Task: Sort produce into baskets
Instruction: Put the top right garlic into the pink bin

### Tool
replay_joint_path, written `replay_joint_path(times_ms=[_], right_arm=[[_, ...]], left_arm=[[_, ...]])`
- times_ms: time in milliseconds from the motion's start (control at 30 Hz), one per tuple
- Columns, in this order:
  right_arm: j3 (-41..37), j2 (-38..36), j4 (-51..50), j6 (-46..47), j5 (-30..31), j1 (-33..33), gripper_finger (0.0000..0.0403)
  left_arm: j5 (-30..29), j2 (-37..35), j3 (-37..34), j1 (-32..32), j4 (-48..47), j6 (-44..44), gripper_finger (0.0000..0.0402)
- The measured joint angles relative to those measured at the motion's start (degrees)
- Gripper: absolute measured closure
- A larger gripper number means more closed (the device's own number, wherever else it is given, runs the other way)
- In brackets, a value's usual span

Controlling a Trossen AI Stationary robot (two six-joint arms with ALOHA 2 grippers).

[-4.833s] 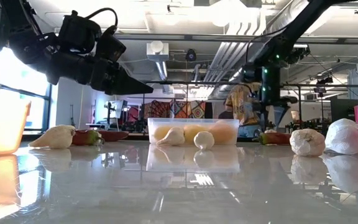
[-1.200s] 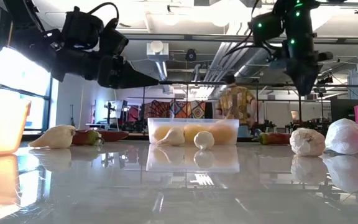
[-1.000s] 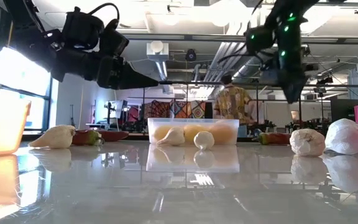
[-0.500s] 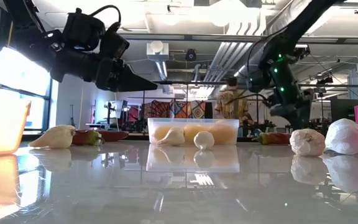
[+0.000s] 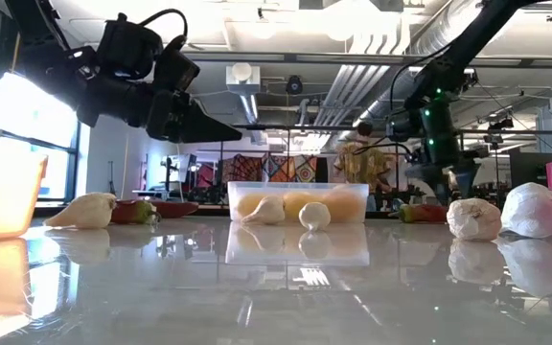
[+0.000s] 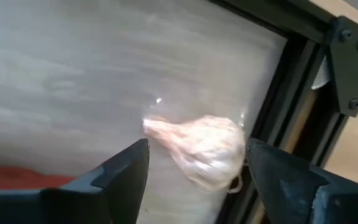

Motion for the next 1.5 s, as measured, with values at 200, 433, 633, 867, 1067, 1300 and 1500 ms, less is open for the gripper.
replay_joint_path(times_ms=[200, 433, 633, 867, 1067, 1300, 1500], right_arm=[[0.0, 0.0, 0.7, 2.1, -0.5, -0.1, 0.0157], [0.0, 0.0, -1.1, -3.2, -0.9, 0.0, 0.0166], [0.0, 0.0, -5.0, -15.1, -0.6, 1.9, 0.0167], [0.0, 0.0, -9.7, -27.6, 5.6, 6.3, 0.0167], [0.0, 0.0, -8.3, -32.8, 8.0, 7.1, 0.0167], [0.0, 0.0, -6.4, -36.1, 6.9, 7.1, 0.0167], [0.0, 0.9, -4.0, -39.6, 5.6, 7.1, 0.0167]], left_arm=[[0.0, 0.0, 0.0, 0.0, -0.1, 0.0, 0.0402], [0.0, 0.0, 0.0, 0.0, -0.1, 0.0, 0.0401], [0.0, 0.0, 0.0, 0.0, -0.1, 0.0, 0.0402], [0.0, 0.0, 0.0, 0.0, -0.1, 0.0, 0.0402], [0.0, 0.0, 0.0, 0.0, -0.3, 0.0, 0.0401], [0.0, 0.0, 0.0, 0.0, -0.7, 0.1, 0.0401], [0.0, 0.0, 0.0, 0.0, -0.7, 0.1, 0.0401]])
